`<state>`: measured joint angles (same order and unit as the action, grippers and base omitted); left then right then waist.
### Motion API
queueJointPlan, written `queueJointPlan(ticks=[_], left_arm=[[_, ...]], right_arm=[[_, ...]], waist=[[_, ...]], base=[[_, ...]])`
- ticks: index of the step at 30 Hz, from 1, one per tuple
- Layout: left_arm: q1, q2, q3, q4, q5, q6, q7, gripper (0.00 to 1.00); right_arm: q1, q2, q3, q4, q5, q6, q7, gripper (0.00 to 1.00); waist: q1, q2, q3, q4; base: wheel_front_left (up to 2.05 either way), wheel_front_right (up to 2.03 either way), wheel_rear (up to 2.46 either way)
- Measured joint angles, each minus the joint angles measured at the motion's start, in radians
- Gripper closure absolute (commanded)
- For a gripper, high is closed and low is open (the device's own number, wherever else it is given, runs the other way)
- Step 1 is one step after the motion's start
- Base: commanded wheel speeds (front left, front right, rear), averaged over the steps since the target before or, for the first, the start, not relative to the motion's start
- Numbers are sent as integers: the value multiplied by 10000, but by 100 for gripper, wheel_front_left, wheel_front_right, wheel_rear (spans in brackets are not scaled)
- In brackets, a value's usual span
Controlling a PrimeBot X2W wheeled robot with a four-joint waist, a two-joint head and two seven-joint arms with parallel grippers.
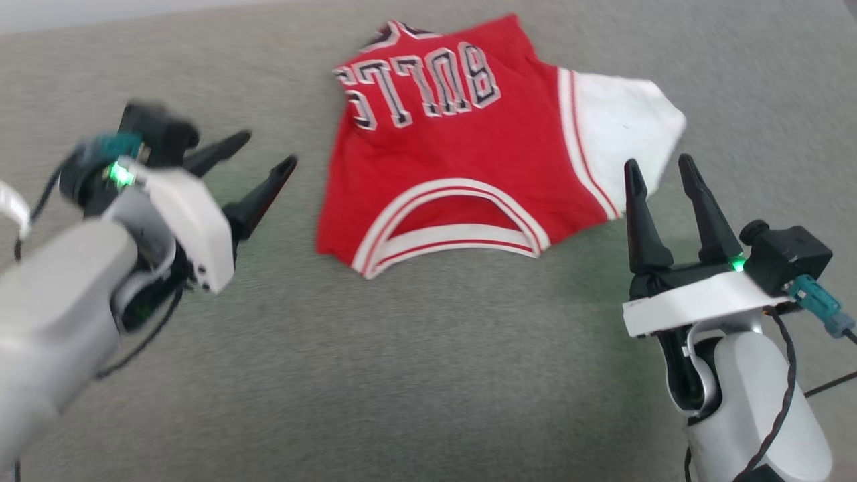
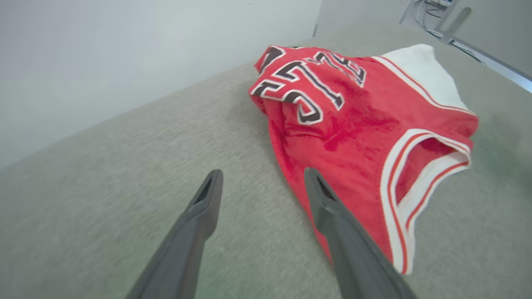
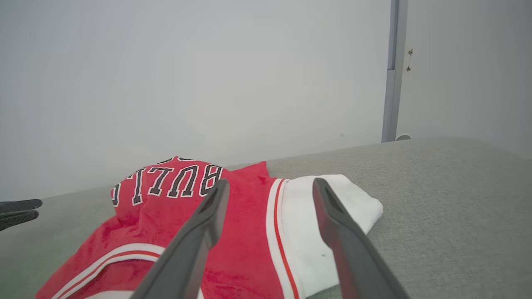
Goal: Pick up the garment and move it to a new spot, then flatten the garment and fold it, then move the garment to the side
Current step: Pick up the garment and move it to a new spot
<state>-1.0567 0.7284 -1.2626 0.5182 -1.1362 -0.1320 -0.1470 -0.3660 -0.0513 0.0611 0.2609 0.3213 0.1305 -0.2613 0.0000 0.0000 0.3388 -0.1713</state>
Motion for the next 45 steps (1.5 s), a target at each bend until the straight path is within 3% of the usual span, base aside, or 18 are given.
queueJointPlan(ticks=[7,11,19,20,28,36,45], left_arm=[[2131,-709,675,483,-978,2,-1103,0],[3281,-1064,2343,514,-614,17,-1143,0],[6602,-1879,6272,-192,1814,616,-1147,0],[6602,-1879,6272,-192,1814,616,-1147,0],[9129,-2711,9653,-1655,4276,708,-1147,0],[10425,-3768,11981,-3235,6744,508,-1147,0],[11072,-4738,13104,-3912,8240,159,-1147,0]], right_arm=[[270,-104,-314,330,-677,0,-2,0],[542,-282,-477,403,-752,0,-2,0],[1251,-504,-836,397,-750,0,-2,0],[1251,-504,-836,397,-750,0,-2,0],[1782,-656,-934,341,-719,0,-2,0],[2026,-782,-968,119,-673,0,0,0],[2158,-773,-980,-10,-673,0,0,0]], waist=[[0,0,-751,1078],[0,0,-1124,1685],[0,0,-1912,2496],[0,0,-1912,2496],[0,0,-2435,2800],[0,0,-2740,2771],[0,0,-2745,2711]], base=[[0,0,0],[0,0,0],[0,0,0],[0,0,0],[0,0,0],[0,0,0],[0,0,0]])
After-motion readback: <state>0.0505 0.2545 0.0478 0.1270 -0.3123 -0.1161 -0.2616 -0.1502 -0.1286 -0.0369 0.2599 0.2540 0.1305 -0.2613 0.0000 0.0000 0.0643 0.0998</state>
